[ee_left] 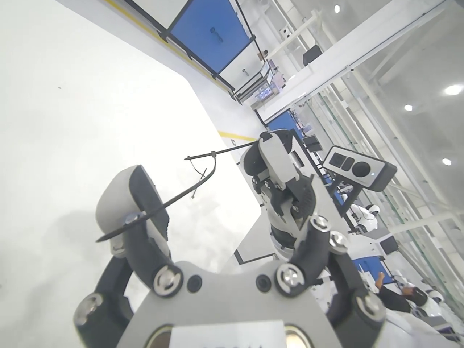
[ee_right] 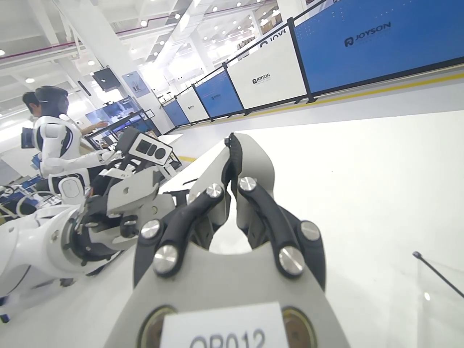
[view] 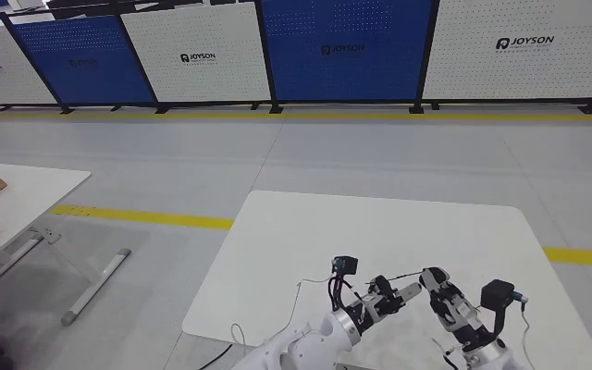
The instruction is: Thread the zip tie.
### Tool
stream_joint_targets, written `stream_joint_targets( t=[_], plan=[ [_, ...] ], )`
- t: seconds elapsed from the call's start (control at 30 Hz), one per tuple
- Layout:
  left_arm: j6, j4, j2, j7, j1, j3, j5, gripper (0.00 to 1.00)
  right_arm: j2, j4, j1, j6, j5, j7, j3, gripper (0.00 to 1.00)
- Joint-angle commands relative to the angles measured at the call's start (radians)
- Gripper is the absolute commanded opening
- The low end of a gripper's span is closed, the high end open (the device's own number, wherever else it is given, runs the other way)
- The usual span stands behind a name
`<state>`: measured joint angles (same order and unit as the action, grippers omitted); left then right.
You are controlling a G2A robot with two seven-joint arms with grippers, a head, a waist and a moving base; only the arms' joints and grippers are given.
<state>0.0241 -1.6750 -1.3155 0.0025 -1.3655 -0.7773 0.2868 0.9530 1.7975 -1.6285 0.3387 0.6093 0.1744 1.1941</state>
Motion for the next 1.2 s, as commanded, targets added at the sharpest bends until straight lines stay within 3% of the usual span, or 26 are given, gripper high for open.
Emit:
stream_joint_targets(
  t=[0.0,0.77,0.83,0.97,1.17],
  plan=[
    [0.001,0.004,-0.001,0.002,0.002,0.000,-0.004,0.00,0.002,0.000,-0.001,0.001,0.002,-0.003,0.002,0.00],
    [-0.003,0.019,-0.011,0.001,0.007,-0.015,-0.028,0.00,0.017,0.014,-0.014,0.001,0.029,-0.019,0.026,0.00],
    [-0.004,0.017,-0.012,-0.001,0.008,-0.016,-0.031,0.11,0.017,0.016,-0.016,0.001,0.030,-0.018,0.028,0.00],
    [-0.003,0.017,-0.013,-0.003,0.008,-0.016,-0.033,0.05,0.018,0.018,-0.019,0.001,0.036,-0.018,0.031,0.00],
    [-0.001,0.019,-0.015,-0.005,0.009,-0.019,-0.038,0.04,0.019,0.019,-0.023,0.001,0.043,-0.016,0.035,0.00]
  ],
)
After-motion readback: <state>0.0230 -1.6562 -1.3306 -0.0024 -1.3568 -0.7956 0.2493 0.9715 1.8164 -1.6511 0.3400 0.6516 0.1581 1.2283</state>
